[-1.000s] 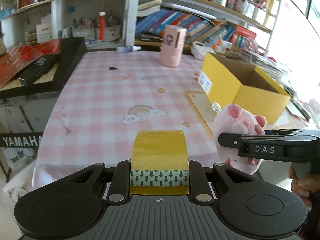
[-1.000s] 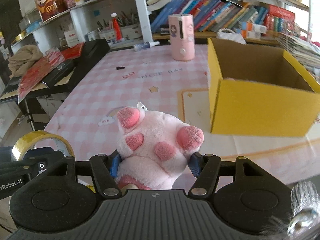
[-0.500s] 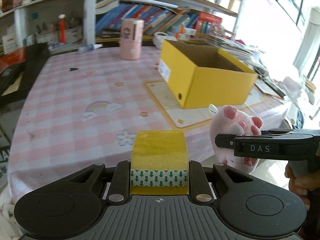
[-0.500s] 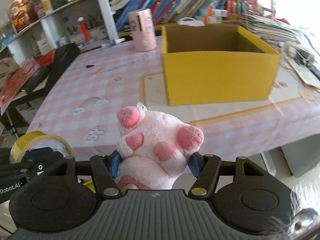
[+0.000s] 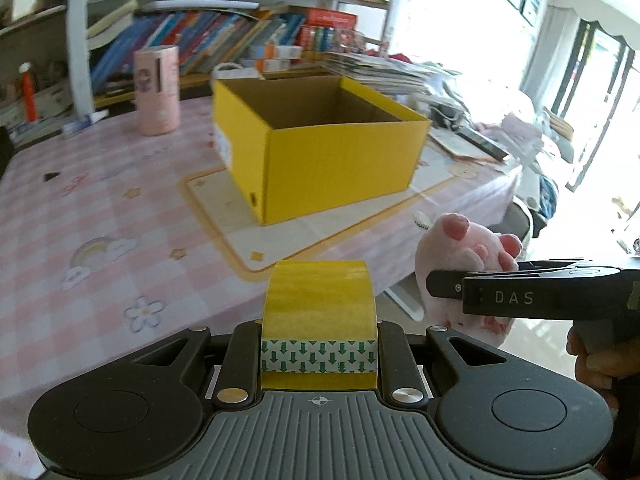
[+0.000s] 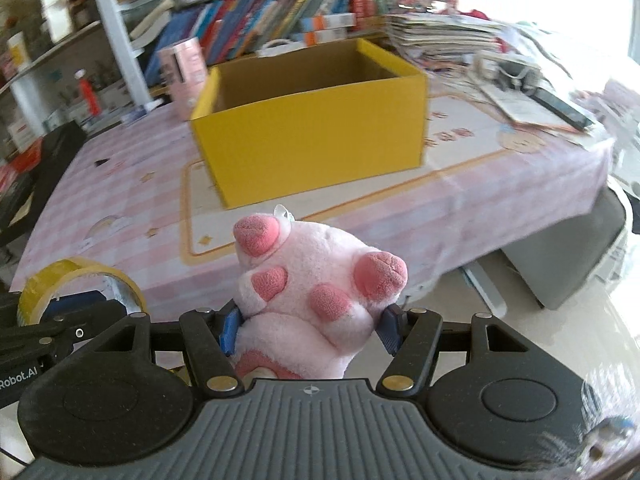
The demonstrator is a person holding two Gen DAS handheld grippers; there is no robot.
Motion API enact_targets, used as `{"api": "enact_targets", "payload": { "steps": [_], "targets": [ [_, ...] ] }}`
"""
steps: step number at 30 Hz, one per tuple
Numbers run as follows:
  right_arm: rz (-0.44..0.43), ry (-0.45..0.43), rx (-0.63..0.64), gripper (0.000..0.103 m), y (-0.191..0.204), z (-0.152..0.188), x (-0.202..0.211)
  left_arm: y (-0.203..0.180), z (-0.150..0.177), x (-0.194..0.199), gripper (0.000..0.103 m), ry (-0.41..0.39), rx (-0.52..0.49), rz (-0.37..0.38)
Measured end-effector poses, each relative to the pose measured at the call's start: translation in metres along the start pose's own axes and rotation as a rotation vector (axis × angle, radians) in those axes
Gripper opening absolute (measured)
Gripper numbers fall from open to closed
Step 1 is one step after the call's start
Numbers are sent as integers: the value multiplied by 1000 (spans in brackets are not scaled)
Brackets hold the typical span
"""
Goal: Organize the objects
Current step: 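Carry the yellow tape roll and pink pig toward the yellow box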
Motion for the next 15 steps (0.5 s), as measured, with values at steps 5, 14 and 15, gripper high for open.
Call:
{"api": "enact_targets", "payload": {
  "steps": [5,14,15],
  "targets": [
    [21,0,-27,61,-16,-1,1,-14,-6,-7,19,3,-30,18],
    [19,-14,-20,61,-34,-19,-8,-24,-22,-20,19,-16,-31,4],
    [17,-14,-17,61,-36,-21,-10,-25,-24,-22,19,-19,-32,2]
  ]
}}
Point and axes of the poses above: each gripper's, at about its wrist camera, not at the fingertips, and x roughly against the way its jaws point, y to its left, z to its underside, the point moved 2 cm from there along -x, roughly the way its jaws point, and after that the axes turned 14 degrees about x, right-handed, at the moved point
